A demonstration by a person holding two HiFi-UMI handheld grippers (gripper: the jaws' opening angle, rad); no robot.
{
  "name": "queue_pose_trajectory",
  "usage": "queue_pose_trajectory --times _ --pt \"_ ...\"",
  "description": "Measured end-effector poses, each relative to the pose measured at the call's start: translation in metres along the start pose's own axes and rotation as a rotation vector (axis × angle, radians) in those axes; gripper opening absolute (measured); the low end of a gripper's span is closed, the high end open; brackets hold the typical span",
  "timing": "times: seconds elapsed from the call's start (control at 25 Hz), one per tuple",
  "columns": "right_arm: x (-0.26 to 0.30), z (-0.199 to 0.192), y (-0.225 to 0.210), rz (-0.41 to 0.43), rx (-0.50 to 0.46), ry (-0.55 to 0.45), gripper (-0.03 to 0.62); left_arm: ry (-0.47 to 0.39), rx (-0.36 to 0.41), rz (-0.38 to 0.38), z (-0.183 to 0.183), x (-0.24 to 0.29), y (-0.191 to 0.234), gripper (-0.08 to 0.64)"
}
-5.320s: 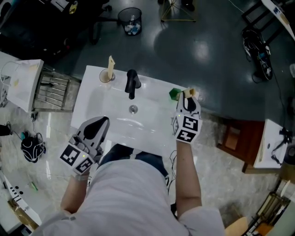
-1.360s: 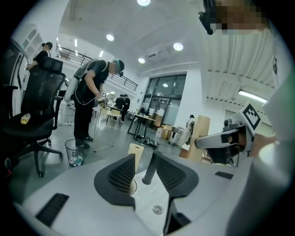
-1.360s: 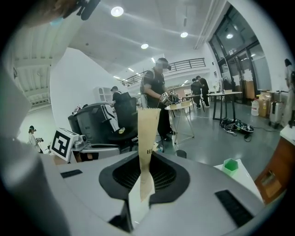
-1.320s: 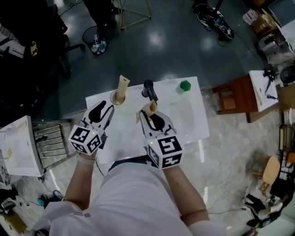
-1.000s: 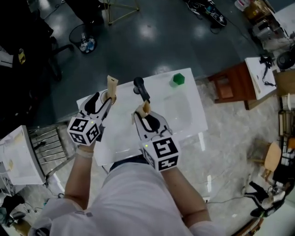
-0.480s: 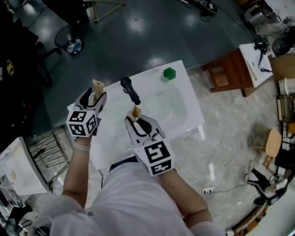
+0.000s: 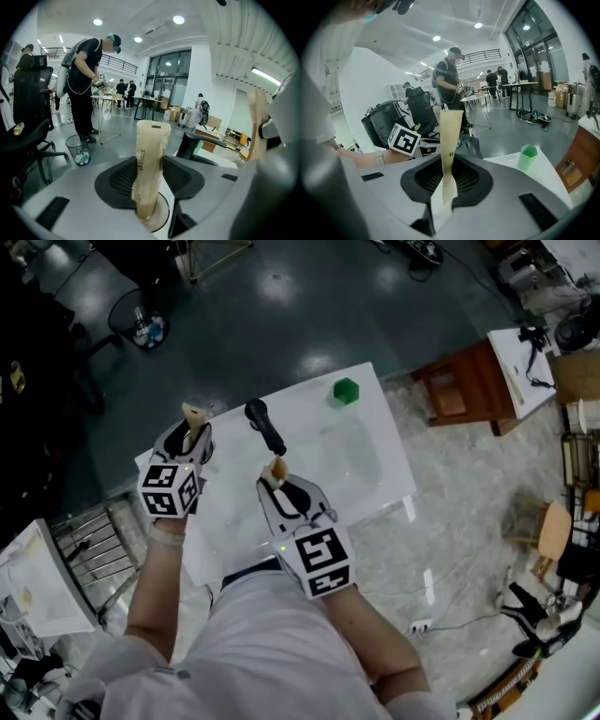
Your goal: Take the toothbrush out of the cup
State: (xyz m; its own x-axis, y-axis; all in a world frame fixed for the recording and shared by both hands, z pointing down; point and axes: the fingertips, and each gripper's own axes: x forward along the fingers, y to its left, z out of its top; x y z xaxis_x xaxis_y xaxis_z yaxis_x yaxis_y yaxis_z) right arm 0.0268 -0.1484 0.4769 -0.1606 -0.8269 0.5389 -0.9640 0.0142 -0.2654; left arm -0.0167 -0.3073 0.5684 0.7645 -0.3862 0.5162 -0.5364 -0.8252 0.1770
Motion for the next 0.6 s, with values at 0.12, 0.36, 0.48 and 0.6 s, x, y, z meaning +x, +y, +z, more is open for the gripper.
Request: queue_pose_trajectory --times 0.12,0.36,0.48,0.6 --pt "0.0 0.001 0.0 0.002 0.0 -0.004 0.055 -0.006 -0.002 0.0 0.002 -0.005 -0.001 0.16" --pt "-0.002 0.007 0.006 0.012 -0.011 -0.022 0.055 -0.055 -0.017 0.014 0.017 -0.026 0.0 0.095" --pt "-0.005 0.014 0.011 0.017 -0.024 -0.038 0.055 -0.081 -0.019 0.017 0.027 -0.041 -0.002 0.091" --pt "-0.008 0.022 0.015 0.022 -0.043 -0.058 0.055 -0.117 -0.028 0.023 0.041 -0.061 -0.004 0.084"
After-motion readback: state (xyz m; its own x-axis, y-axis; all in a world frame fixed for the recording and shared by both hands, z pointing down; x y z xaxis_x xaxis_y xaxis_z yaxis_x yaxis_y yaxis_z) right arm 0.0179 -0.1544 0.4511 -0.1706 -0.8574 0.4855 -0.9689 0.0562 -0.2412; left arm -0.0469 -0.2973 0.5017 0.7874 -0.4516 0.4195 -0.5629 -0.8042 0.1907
